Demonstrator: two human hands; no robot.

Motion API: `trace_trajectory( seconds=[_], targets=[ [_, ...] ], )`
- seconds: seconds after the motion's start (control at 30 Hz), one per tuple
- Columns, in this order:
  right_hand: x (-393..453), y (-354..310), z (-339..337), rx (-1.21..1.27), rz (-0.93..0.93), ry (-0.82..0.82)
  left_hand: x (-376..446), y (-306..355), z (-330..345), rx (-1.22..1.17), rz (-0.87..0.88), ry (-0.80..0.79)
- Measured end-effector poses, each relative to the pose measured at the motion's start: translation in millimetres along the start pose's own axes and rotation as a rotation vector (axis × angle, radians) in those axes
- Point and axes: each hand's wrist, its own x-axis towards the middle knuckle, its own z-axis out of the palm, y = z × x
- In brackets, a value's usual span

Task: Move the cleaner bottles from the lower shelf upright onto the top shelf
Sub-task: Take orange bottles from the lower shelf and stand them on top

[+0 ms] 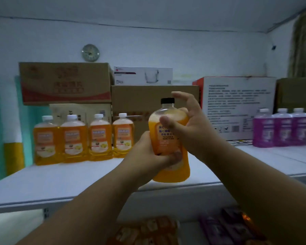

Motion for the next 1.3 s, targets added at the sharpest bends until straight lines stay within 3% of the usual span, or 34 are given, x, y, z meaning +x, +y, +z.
trace_trajectory(
  seconds=[0.13,0.27,0.47,0.73,1.07,1.23,1.3],
  targets=[
    [-47.2,-12.1,-116.2,-0.200,-0.090,0.209,5.7,39.4,95.6,0.065,0.134,-0.097],
    [-104.4,-30.4,-248.9,-0.400,-0.026,0.356,4.9,76.7,214.5,0.157,0.300,-0.208],
    [-188.1,-50.6,-422.2,-0.657,0.125,0.436,22.2,149.2,399.4,0.014,0.385,-0.431],
    [-256.7,-26.8,-585.6,-0.747,0.185,0.531,68.0,206.7,600.5,-0.153,0.415,-0.662],
    [-282.7,35.8,-783.2,-0.764,0.311,0.660,155.7,262.5,816.2,-0.268,0.445,-0.814],
    [-299.1,79.8,-881.1,-0.813,0.267,0.631,186.0,273.6,907.6,-0.195,0.472,-0.803],
    [-298.9,104.0,-916.1,-0.810,0.220,0.594,197.7,273.4,934.4,-0.140,0.476,-0.725]
  ],
)
